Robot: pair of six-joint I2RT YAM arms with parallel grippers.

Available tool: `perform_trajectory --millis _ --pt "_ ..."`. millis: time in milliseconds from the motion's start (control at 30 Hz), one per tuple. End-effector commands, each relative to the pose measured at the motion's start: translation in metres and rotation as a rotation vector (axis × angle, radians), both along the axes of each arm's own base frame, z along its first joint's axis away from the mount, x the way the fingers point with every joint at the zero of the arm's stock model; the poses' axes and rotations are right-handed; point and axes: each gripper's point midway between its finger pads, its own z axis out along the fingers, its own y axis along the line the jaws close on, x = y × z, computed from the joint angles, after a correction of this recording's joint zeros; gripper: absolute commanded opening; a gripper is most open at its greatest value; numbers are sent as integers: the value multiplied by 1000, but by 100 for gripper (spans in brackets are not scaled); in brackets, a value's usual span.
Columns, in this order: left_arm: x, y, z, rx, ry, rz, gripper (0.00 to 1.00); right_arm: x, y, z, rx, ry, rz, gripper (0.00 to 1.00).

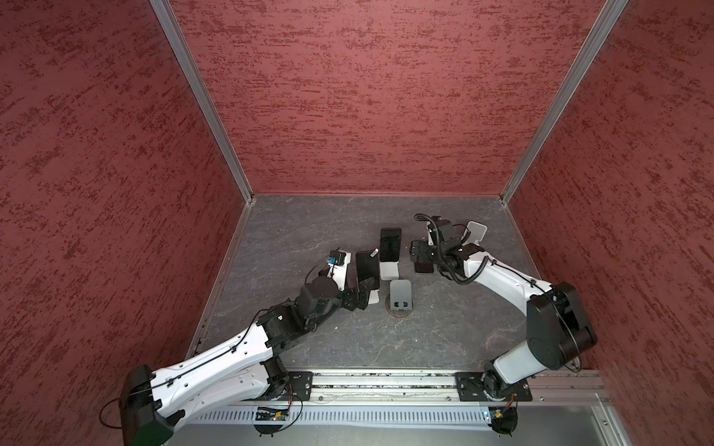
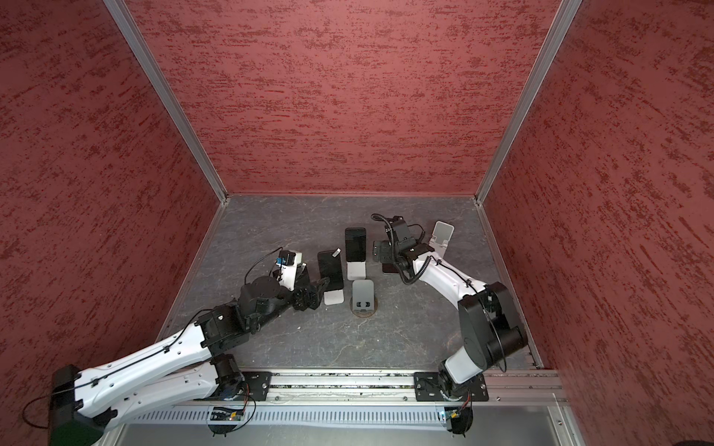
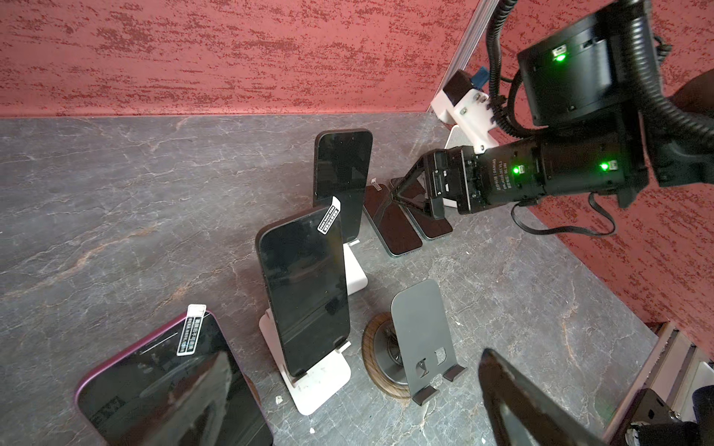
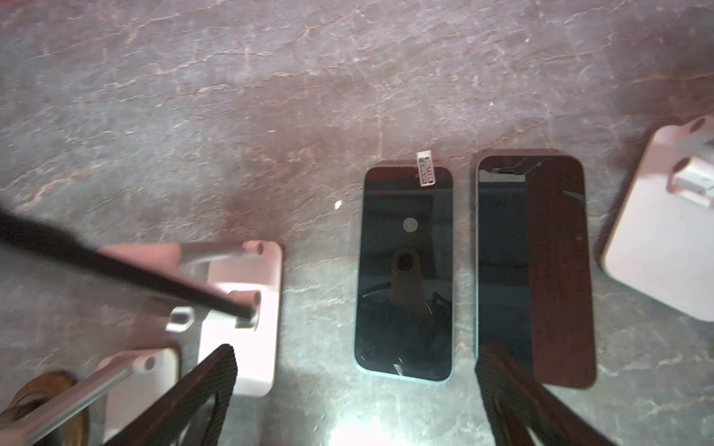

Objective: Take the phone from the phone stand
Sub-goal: 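Move the right gripper back to the round wooden-base dark stand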

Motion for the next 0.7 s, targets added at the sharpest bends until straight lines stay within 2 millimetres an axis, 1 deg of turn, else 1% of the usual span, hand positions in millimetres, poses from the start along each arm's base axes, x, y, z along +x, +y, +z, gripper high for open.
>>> perform_trajectory --millis 0,200,333,400,433,667 --pt "-1 3 -5 6 9 13 100 -16 6 6 3 1 -4 99" --pt "0 3 -4 3 9 14 100 -38 28 14 -6 11 23 98" --pt "0 3 -7 12 14 17 99 -50 40 12 -17 27 43 98" --pt "0 3 -9 18 18 18 99 -55 43 11 -24 36 50 98" --pt "0 3 -9 18 21 18 99 -58 44 20 -13 22 52 98" --pt "-1 0 -16 19 29 0 99 -75 55 19 -33 53 56 98"
